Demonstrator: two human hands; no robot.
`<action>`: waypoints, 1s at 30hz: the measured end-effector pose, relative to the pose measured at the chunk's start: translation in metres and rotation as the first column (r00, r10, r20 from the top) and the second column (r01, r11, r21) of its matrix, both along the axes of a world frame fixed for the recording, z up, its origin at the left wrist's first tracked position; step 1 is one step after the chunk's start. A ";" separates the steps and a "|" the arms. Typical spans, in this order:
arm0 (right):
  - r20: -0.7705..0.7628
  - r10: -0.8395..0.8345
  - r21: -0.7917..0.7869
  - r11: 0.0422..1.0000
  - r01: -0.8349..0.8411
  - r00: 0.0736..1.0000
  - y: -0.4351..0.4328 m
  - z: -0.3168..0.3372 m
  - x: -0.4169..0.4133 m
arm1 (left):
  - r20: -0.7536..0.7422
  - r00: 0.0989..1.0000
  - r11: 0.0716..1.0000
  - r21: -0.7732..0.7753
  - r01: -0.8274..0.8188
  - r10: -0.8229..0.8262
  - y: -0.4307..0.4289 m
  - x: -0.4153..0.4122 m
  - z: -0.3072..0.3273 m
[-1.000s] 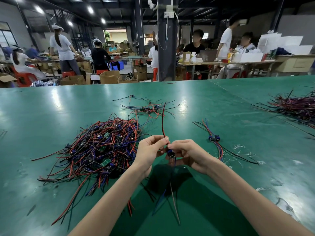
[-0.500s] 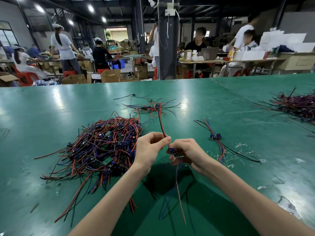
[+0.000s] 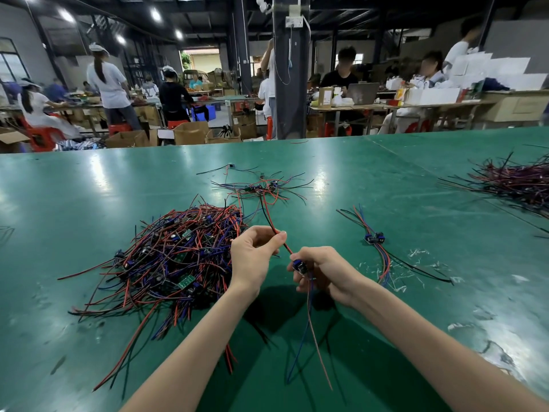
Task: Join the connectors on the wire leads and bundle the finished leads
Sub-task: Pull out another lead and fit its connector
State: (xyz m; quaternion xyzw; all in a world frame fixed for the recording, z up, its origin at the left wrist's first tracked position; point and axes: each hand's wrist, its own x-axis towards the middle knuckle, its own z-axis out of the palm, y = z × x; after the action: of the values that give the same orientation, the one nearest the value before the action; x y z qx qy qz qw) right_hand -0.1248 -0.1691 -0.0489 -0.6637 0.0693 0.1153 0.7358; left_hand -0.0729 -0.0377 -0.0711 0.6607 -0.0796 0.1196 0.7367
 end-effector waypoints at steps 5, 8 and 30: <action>-0.035 0.005 0.007 1.000 -0.005 0.999 -0.001 0.002 0.000 | 0.035 0.998 0.995 0.074 -0.062 0.060 -0.004 -0.001 -0.002; -0.034 0.008 0.007 1.000 -0.007 0.999 -0.003 0.003 -0.001 | 0.052 0.996 0.995 0.064 -0.070 0.067 -0.005 -0.002 -0.001; 0.139 0.022 0.032 0.999 -0.026 0.990 -0.004 0.002 0.005 | 0.088 0.990 0.992 0.061 -0.113 0.107 -0.001 0.024 0.027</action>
State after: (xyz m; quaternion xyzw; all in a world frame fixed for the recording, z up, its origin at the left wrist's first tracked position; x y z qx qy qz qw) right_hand -0.1198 -0.1728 -0.0473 -0.6584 0.0080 0.0789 0.7485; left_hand -0.0489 -0.0389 -0.0438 0.6823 -0.0781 0.1852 0.7029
